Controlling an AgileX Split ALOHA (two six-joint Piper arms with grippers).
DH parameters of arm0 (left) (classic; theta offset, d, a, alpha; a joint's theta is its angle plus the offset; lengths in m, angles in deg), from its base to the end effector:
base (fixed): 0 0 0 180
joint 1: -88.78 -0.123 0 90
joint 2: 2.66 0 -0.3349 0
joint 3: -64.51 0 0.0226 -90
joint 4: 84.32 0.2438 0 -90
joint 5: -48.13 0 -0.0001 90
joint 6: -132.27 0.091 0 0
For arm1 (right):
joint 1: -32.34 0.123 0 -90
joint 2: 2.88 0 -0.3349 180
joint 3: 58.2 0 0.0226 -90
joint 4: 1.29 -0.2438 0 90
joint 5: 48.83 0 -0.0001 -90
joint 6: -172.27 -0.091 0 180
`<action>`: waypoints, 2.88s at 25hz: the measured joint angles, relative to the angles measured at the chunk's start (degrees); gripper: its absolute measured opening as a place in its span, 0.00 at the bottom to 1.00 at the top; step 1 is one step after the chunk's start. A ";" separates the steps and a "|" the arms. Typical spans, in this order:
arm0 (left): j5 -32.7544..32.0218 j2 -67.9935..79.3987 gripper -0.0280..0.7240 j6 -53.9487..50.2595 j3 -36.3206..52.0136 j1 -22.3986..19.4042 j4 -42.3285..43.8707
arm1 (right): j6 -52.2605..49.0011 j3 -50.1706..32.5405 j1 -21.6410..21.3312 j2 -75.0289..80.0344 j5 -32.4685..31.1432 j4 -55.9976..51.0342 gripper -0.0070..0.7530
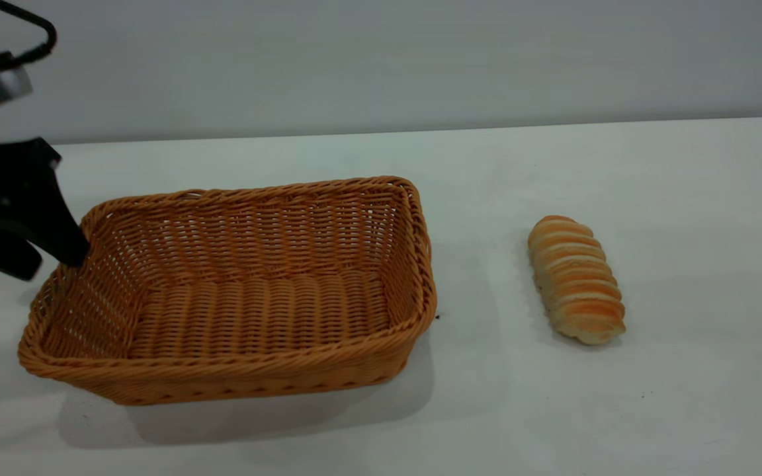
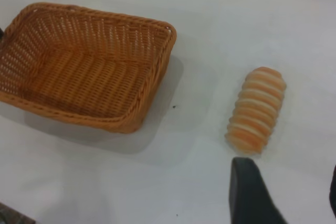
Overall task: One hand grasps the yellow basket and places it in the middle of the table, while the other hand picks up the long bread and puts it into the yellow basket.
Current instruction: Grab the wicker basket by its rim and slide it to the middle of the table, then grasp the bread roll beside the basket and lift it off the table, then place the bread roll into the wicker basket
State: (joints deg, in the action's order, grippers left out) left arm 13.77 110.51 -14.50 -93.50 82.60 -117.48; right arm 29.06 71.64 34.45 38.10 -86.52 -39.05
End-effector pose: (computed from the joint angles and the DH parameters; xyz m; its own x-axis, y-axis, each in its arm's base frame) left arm 0.3431 0.0089 0.1904 -0.9585 -0.0223 -0.2842 0.0592 0.9596 -0.2749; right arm 0.0611 0.0364 0.3149 -0.5033 -0.1040 -0.8578 -0.3975 0.9093 0.1230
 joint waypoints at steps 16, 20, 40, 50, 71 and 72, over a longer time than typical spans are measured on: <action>-14.01 -23.80 0.75 -23.94 -4.57 0.00 22.57 | 17.11 0.00 0.00 8.78 -3.89 -18.01 0.55; -16.18 -28.97 0.75 -23.95 -4.57 0.00 22.57 | 26.03 0.00 0.00 16.26 -2.68 -27.55 0.55; -17.50 -34.32 0.75 -23.95 -4.57 0.00 21.69 | 45.01 22.28 4.97 71.83 18.58 -40.80 0.55; -17.55 -34.33 0.75 -23.95 -4.57 0.00 21.69 | 46.55 32.93 9.41 88.86 23.54 -40.48 0.55; -17.67 -34.33 0.75 -24.14 -4.57 0.00 21.69 | 47.71 35.32 9.39 86.16 21.83 -42.57 0.04; -17.67 -34.33 0.75 -24.14 -4.57 0.00 21.69 | 47.54 35.32 9.39 84.24 19.75 -43.77 0.04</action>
State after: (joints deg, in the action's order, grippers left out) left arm -3.90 76.18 -38.64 -98.06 82.60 -95.79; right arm 76.59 106.96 43.84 122.34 -66.77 -82.82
